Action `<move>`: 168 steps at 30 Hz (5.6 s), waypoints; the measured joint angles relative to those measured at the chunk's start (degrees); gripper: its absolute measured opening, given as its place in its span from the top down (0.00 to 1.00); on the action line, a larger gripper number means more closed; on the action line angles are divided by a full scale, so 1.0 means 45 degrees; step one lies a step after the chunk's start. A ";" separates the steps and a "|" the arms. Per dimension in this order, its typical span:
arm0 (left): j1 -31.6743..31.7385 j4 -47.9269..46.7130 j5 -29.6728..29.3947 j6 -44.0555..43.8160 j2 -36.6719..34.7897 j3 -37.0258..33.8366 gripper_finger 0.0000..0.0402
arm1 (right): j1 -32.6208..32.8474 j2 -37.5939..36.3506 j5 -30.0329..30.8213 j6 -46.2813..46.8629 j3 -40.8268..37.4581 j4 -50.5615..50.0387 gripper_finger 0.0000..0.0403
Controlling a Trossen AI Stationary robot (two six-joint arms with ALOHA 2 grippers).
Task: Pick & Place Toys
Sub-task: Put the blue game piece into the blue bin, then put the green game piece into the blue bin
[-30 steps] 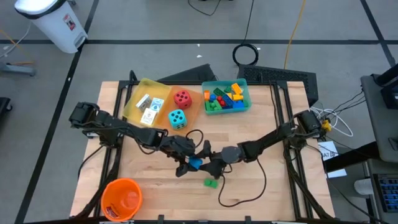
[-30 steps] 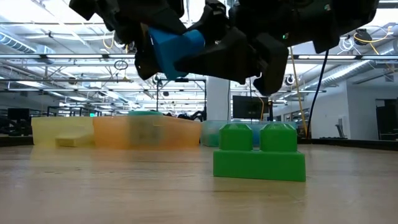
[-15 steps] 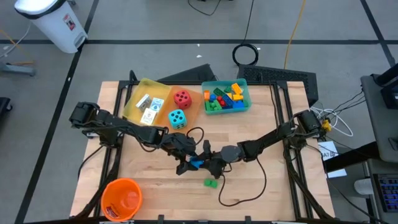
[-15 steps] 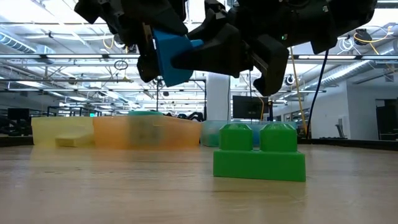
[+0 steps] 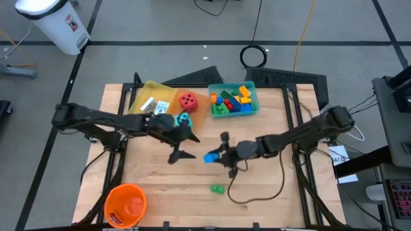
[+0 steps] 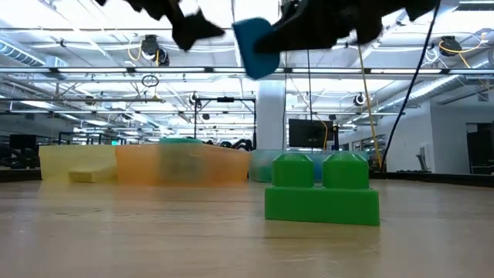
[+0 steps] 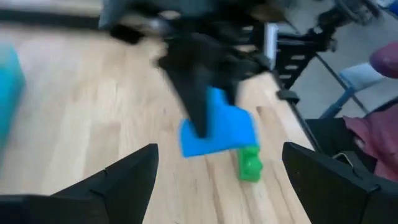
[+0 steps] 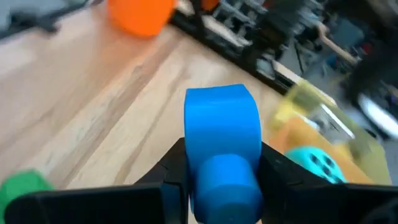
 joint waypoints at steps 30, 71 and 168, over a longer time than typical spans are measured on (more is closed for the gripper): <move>0.2777 0.6076 -0.2709 -0.0611 -0.8385 -0.9393 0.13 | -1.1613 -0.3293 -0.1675 0.3479 -0.4193 0.0931 0.78; -0.0745 0.4078 -0.4009 -0.1598 -0.3313 -0.5168 0.13 | -0.8188 -0.8897 -0.2681 0.4642 -0.4203 -0.3896 0.27; -0.1104 0.1004 -0.5979 -0.0072 0.5337 0.3142 0.71 | -0.3199 -0.1999 -0.4644 0.4802 -0.7269 0.8776 0.25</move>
